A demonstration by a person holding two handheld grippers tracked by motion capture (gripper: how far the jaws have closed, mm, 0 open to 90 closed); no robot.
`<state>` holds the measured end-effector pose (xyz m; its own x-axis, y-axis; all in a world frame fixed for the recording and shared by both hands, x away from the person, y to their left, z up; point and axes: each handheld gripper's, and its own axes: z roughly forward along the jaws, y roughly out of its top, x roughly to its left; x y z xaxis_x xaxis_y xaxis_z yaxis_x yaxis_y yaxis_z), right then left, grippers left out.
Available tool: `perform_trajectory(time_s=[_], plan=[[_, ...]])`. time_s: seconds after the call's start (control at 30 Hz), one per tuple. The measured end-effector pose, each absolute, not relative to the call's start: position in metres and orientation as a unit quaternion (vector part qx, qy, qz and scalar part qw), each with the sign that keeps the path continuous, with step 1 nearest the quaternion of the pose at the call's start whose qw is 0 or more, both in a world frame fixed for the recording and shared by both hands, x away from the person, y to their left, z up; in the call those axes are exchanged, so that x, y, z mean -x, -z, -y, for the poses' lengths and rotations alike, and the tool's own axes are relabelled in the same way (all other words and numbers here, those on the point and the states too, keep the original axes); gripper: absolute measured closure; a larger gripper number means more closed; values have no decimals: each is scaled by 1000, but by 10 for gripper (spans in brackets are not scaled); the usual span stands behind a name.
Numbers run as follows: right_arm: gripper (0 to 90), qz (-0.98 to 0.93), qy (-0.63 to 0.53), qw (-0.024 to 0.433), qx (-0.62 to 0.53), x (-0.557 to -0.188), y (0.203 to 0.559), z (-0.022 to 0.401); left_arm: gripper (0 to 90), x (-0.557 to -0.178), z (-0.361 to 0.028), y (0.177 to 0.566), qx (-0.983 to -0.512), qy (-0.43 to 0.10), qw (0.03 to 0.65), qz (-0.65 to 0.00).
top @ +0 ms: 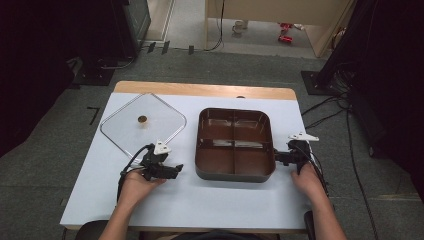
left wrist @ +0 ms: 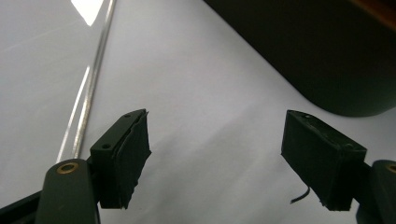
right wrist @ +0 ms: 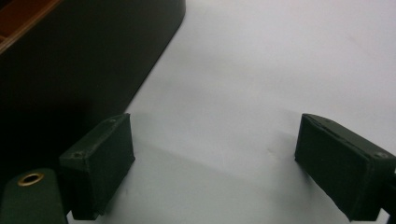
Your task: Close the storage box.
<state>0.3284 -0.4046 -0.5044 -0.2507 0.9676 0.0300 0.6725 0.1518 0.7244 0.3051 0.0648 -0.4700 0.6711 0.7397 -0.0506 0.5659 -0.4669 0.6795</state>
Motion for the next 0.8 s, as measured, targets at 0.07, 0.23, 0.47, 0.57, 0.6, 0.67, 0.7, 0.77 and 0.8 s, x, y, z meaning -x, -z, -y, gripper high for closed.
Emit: perform_trajectory(time_s=[0.07,0.23,0.47,0.57,0.6,0.67,0.7,0.77,0.8], plan=[[111,-723,-320,230,-567,-328,504,405,240,-305,-67,466,-846,-127,348,-384],[111,-723,-320,230,-567,-328,504,405,258,-305,-69,459,-846,-106,357,-382],[111,-723,-320,230,-567,-328,504,405,313,-311,-71,447,-841,-109,371,-378],[111,-723,-320,230,-567,-328,504,405,306,-315,-72,445,-842,-111,366,-380],[111,-723,-320,230,-567,-328,504,405,306,-316,-72,445,-842,-112,366,-381],[111,-723,-320,230,-567,-328,504,405,314,-319,-73,443,-841,-107,368,-382],[111,-723,-320,230,-567,-328,504,405,316,-321,-74,442,-841,-104,369,-382],[111,-723,-320,230,-567,-328,504,405,315,-324,-75,441,-841,-107,369,-381],[111,-723,-320,230,-567,-328,504,405,306,-326,-75,440,-840,-106,371,-381]])
